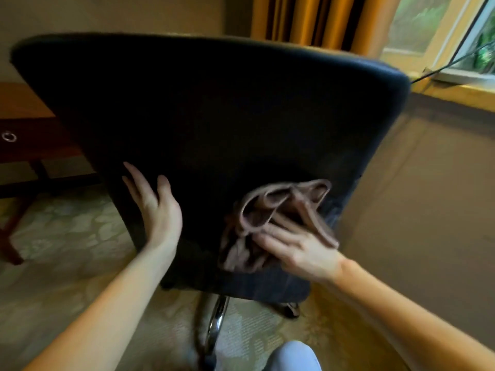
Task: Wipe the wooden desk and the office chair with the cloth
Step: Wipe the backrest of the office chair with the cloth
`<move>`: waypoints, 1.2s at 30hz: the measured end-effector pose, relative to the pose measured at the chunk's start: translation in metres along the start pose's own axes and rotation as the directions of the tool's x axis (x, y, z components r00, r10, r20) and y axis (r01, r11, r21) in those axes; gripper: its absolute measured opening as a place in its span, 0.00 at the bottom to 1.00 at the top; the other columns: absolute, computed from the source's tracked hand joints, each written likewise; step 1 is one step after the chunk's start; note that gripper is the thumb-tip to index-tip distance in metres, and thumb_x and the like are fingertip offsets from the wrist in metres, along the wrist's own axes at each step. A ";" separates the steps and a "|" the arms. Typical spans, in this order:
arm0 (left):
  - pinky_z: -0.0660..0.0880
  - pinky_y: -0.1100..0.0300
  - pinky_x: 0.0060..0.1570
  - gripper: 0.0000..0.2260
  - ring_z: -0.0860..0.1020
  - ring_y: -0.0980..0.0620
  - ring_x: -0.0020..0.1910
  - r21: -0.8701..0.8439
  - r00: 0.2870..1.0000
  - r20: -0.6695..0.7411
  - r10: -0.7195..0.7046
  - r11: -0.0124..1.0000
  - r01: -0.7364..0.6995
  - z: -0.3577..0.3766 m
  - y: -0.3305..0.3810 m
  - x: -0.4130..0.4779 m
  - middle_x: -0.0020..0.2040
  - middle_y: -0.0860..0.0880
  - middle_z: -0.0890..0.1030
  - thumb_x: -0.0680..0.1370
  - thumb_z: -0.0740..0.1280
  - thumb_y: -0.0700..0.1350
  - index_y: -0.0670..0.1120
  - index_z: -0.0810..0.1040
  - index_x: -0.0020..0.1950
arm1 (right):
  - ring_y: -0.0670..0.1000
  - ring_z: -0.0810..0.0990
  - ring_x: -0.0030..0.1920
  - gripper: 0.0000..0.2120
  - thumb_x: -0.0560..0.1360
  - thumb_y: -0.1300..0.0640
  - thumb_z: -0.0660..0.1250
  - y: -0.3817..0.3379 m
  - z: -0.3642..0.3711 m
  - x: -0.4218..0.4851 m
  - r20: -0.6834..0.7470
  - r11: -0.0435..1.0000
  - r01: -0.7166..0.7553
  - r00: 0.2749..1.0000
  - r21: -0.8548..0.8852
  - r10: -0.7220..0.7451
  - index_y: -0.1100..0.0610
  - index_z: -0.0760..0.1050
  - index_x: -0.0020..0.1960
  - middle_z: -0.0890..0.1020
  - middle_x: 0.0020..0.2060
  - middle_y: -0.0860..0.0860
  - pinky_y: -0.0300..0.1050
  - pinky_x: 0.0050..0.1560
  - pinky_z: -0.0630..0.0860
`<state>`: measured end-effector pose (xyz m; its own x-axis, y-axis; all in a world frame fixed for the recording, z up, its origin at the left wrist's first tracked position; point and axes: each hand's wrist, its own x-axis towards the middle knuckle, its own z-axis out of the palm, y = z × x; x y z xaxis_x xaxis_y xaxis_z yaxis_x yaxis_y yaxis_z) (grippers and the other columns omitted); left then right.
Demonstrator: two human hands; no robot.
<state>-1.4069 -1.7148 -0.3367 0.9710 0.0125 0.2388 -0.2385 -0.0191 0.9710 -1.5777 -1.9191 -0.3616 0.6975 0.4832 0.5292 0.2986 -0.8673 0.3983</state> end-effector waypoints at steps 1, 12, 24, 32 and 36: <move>0.48 0.50 0.79 0.27 0.46 0.50 0.83 -0.007 1.000 0.025 -0.018 1.000 0.018 -0.008 0.002 0.003 0.85 0.54 0.44 0.87 0.53 0.57 0.65 0.44 0.82 | 0.69 0.76 0.66 0.16 0.83 0.62 0.56 0.011 -0.023 0.009 -0.070 0.999 -0.022 0.997 -0.028 0.020 0.65 0.80 0.63 0.83 0.60 0.64 0.51 0.81 0.52; 0.70 0.65 0.49 0.23 0.72 0.58 0.63 -0.189 0.949 0.286 -0.128 0.964 0.187 -0.042 0.035 -0.009 0.69 0.56 0.71 0.88 0.54 0.52 0.55 0.56 0.83 | 0.70 0.71 0.73 0.23 0.79 0.48 0.68 0.051 -0.159 0.065 -0.260 0.938 -0.117 0.965 -0.327 0.030 0.58 0.77 0.70 0.75 0.72 0.58 0.77 0.67 0.67; 0.52 0.43 0.77 0.28 0.44 0.47 0.83 0.016 0.966 0.256 -0.041 0.999 0.038 0.002 0.024 -0.028 0.84 0.54 0.39 0.86 0.48 0.61 0.64 0.36 0.82 | 0.64 0.73 0.61 0.26 0.73 0.42 0.65 0.023 -0.009 0.007 -0.428 0.920 -0.359 0.864 -0.154 0.266 0.53 0.74 0.68 0.76 0.62 0.56 0.82 0.60 0.66; 0.51 0.43 0.78 0.32 0.45 0.46 0.83 0.114 0.985 0.138 -0.102 0.990 0.086 0.026 0.028 -0.034 0.84 0.52 0.37 0.83 0.51 0.66 0.65 0.34 0.81 | 0.62 0.72 0.54 0.20 0.79 0.48 0.56 -0.026 0.088 -0.069 -0.248 0.877 -0.475 0.860 -0.068 0.447 0.51 0.71 0.69 0.72 0.57 0.57 0.77 0.47 0.77; 0.51 0.47 0.77 0.35 0.45 0.47 0.83 0.111 0.981 0.163 -0.105 0.990 0.087 0.028 0.030 -0.037 0.84 0.52 0.36 0.83 0.54 0.67 0.66 0.33 0.80 | 0.61 0.74 0.49 0.25 0.74 0.51 0.63 -0.042 0.118 -0.102 -0.168 0.864 -0.496 0.862 -0.085 0.478 0.52 0.71 0.71 0.77 0.54 0.57 0.70 0.50 0.78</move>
<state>-1.4493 -1.7440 -0.3168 0.9803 -0.1485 0.1299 -0.1495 -0.1292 0.9803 -1.5846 -1.9458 -0.5203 0.6345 0.0221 0.7726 -0.1435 -0.9788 0.1459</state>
